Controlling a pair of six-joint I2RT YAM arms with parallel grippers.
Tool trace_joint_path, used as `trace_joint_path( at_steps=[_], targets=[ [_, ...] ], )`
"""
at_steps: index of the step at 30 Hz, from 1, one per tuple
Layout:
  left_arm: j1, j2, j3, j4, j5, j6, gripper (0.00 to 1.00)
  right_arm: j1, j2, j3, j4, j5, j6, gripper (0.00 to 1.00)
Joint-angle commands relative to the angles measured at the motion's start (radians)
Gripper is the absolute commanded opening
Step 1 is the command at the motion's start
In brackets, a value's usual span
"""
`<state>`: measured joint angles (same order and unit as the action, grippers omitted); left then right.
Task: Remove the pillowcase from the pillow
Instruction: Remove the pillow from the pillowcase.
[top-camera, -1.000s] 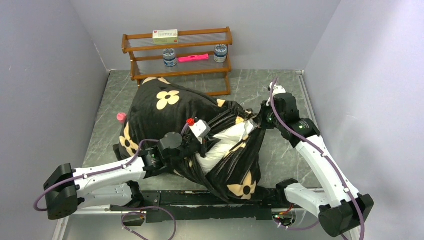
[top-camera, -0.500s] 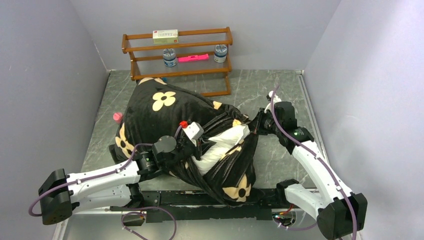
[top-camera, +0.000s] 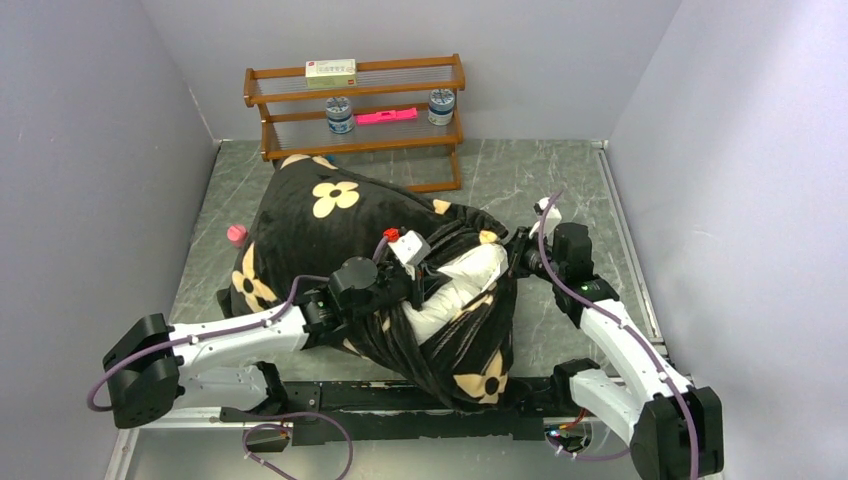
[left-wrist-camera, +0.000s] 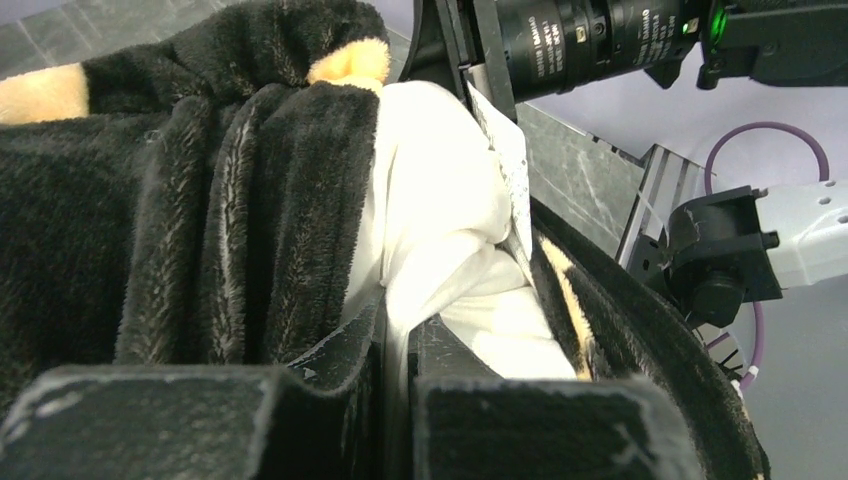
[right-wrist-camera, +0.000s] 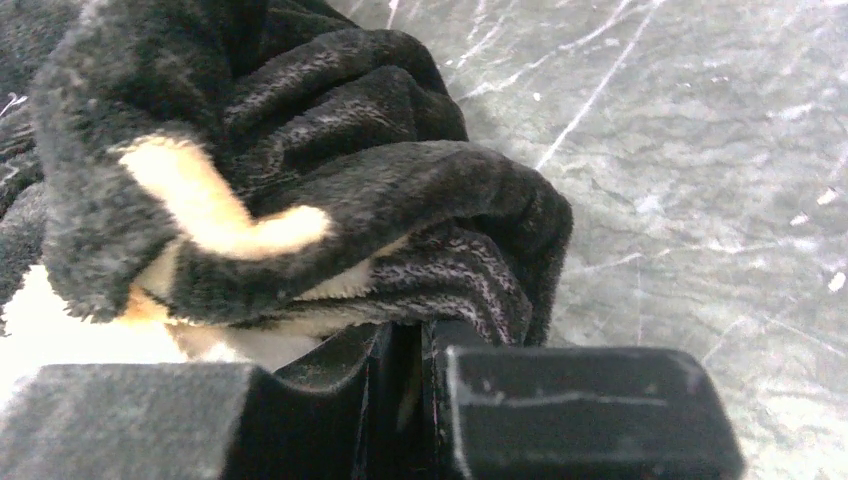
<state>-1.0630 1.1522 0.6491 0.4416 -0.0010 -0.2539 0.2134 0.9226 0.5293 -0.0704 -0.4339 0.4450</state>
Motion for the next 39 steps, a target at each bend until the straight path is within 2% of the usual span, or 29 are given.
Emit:
trace_joint_path(
  at_steps=[1,4,8,12,14,16,23,29,36,39],
  targets=[
    [0.013,0.042,0.055,-0.012,0.022,-0.042,0.05,0.023,0.042,-0.007,0.145,-0.160,-0.037,0.15],
    [0.015,0.102,0.120,-0.082,0.008,-0.018,0.05,0.041,0.012,0.000,0.247,-0.245,0.001,0.15],
    [0.017,0.140,0.180,-0.182,0.004,0.031,0.06,0.064,-0.031,0.049,0.262,-0.292,-0.020,0.16],
    [0.017,0.116,0.219,-0.229,0.016,0.090,0.40,0.074,-0.056,0.066,0.293,-0.327,-0.003,0.16],
    [0.016,0.106,0.247,-0.261,0.033,0.133,0.53,0.080,-0.063,0.062,0.323,-0.342,0.014,0.16],
    [0.017,0.095,0.283,-0.303,0.062,0.167,0.61,0.089,-0.066,0.061,0.335,-0.344,0.021,0.15],
    [0.017,0.041,0.369,-0.392,0.150,0.299,0.78,0.113,-0.077,0.086,0.316,-0.322,-0.012,0.15],
    [0.017,0.035,0.436,-0.357,0.168,0.291,0.84,0.140,-0.104,0.105,0.241,-0.260,-0.066,0.15],
    [0.017,0.030,0.517,-0.376,0.300,0.204,0.84,0.151,-0.133,0.103,0.182,-0.216,-0.108,0.15],
    [0.017,-0.018,0.521,-0.387,0.245,0.199,0.89,0.152,-0.136,0.105,0.167,-0.203,-0.125,0.15]
  ],
)
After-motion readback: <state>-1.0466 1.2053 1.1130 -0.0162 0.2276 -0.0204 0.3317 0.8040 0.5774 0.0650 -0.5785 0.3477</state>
